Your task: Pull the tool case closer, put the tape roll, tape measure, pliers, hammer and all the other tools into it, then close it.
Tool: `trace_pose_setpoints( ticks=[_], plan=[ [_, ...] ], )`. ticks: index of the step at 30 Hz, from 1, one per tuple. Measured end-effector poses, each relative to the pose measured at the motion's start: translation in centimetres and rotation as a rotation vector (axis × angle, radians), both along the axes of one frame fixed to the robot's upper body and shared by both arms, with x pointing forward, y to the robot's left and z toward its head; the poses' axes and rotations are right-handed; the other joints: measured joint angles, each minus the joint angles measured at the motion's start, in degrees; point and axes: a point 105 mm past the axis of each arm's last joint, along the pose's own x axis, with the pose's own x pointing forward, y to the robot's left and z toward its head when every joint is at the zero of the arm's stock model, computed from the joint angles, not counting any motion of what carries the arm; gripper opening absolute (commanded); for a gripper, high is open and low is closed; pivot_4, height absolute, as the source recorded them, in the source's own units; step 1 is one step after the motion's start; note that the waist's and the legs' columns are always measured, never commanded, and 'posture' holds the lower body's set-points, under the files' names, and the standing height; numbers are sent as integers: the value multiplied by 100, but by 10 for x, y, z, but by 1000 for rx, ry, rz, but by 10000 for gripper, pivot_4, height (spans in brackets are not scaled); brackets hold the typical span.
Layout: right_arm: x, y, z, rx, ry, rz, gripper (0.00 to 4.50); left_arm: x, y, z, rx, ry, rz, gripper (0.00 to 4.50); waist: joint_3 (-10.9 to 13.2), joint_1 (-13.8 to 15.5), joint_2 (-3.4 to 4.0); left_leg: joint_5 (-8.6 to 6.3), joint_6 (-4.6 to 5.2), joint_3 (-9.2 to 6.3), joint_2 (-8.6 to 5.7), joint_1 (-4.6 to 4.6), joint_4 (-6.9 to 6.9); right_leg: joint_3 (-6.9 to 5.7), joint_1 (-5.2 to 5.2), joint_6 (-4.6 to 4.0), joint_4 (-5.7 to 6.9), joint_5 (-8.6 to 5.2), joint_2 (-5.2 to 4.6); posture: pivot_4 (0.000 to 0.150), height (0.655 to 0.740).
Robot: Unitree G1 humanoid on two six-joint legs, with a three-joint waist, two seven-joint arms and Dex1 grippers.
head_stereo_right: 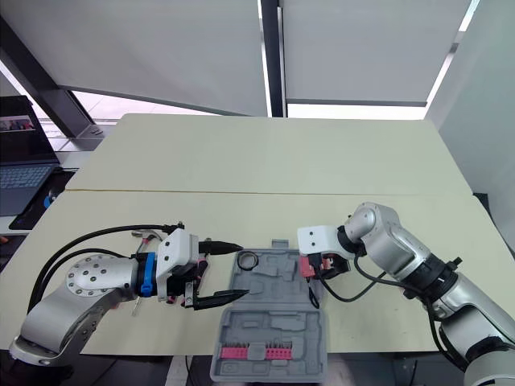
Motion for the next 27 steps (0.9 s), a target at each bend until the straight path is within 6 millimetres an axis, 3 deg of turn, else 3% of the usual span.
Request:
trace_pose_setpoints(
  ticks=[14,25,27],
  plan=[
    [6,1,-18,-69,23,24,31210,-2,1,-4,2,14,8,45000,0,-5,1,0,0,-1,0,0,0,-1,-1,0,1,0,-1,1500,7400],
    [8,9,-19,-62,-7,51,31210,-4,2,-8,7,24,7,45000,1,-3,1,0,0,-1,0,-1,-1,-2,-3,0,1,0,-2,1500,7400],
    [8,8,-19,-64,-9,53,38472,-4,2,-8,7,23,7,45000,1,-3,1,0,0,-1,0,-1,-1,-2,-3,0,1,0,-2,1500,7400]
  ],
)
